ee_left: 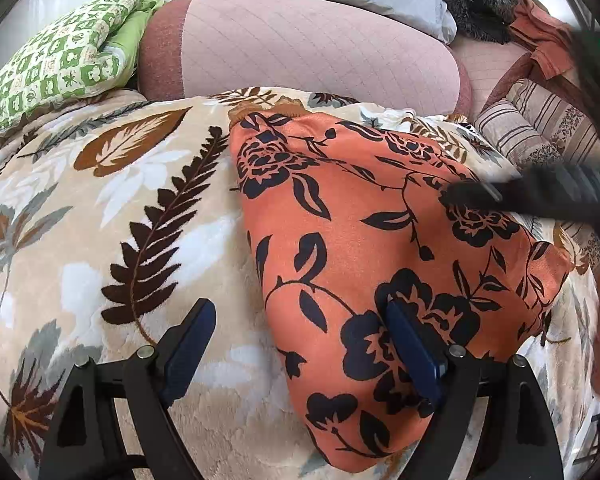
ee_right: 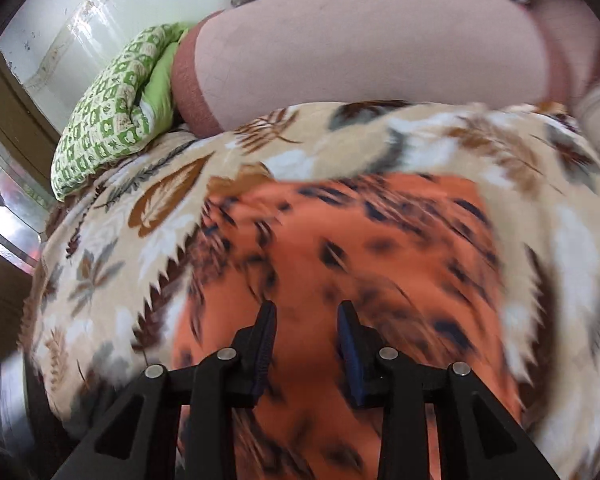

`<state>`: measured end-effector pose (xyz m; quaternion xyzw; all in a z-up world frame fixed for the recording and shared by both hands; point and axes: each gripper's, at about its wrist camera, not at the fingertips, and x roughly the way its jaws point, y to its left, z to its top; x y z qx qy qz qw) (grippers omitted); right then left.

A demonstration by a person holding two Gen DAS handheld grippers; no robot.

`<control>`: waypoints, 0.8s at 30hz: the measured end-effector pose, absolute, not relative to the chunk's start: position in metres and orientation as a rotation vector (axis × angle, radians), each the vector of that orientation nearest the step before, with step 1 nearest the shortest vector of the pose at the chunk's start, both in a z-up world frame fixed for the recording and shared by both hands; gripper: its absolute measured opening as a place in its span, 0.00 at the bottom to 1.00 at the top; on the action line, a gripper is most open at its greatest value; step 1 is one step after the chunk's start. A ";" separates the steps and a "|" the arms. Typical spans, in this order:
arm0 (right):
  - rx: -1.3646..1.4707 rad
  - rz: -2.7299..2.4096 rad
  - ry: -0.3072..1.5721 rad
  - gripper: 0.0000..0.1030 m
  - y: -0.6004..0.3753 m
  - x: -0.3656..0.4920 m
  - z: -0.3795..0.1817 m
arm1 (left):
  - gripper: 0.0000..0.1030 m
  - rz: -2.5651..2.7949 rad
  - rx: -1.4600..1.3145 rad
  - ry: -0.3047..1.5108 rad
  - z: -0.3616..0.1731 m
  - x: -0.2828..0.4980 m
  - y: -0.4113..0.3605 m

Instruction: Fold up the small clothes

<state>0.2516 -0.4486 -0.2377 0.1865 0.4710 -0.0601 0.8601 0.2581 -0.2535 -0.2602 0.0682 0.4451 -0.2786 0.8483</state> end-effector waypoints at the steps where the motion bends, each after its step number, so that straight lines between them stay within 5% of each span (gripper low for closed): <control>1: 0.393 -0.152 0.990 0.59 -0.451 0.238 -0.239 | 0.85 -0.587 0.142 0.938 -0.260 0.258 -0.253; 10: 0.298 -0.203 1.014 0.67 -0.442 0.205 -0.261 | 0.87 -0.587 0.153 0.934 -0.264 0.258 -0.256; 24: 0.688 -0.285 0.823 0.67 -0.551 0.171 -0.256 | 0.87 -0.663 0.120 0.914 -0.247 0.262 -0.263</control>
